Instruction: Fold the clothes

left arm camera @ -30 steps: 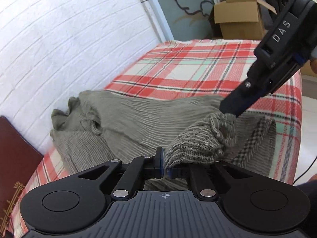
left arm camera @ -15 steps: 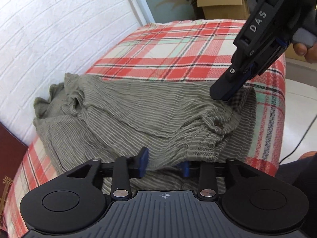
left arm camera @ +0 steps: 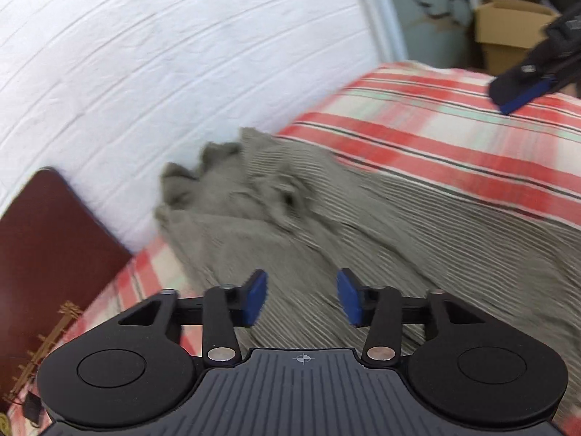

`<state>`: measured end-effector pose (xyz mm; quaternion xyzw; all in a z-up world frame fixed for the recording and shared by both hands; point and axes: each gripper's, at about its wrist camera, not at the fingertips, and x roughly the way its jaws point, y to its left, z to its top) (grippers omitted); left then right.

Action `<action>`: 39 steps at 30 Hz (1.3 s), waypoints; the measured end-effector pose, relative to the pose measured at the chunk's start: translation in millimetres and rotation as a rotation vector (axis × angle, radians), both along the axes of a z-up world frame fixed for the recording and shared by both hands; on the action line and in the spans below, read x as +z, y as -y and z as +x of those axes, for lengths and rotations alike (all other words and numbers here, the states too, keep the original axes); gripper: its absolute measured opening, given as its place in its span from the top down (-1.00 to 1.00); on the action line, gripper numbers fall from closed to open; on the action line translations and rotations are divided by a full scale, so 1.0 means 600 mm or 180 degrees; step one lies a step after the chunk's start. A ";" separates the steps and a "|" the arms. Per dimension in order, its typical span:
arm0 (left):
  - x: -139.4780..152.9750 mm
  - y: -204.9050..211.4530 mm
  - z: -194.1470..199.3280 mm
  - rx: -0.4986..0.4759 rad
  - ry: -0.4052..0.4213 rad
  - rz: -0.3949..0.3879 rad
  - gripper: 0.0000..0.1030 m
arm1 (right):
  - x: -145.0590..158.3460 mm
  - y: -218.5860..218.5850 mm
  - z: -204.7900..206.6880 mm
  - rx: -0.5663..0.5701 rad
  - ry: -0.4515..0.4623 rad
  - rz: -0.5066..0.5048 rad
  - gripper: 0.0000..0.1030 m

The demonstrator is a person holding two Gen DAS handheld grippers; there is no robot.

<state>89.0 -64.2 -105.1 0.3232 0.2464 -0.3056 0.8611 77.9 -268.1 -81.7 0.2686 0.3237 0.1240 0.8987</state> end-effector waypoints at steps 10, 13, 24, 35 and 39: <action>-0.057 0.093 0.114 -0.0119 0.0369 0.0286 0.30 | -0.023 -0.017 0.130 0.0182 -0.0057 0.0103 0.10; -0.080 0.109 0.123 -0.0219 0.0459 0.0448 0.30 | -0.036 -0.015 0.155 0.0203 -0.0119 0.0147 0.10; -0.123 0.159 0.125 -0.0502 0.0863 0.0818 -0.04 | -0.069 -0.007 0.187 0.0184 -0.0318 0.0306 0.10; -0.079 0.081 0.190 0.0363 0.0148 -0.0290 0.85 | -0.056 0.006 0.225 0.0162 -0.0203 0.0178 0.08; -0.083 0.066 0.192 0.0392 0.0066 -0.0388 0.75 | -0.053 0.000 0.284 0.0195 -0.0132 0.0102 0.08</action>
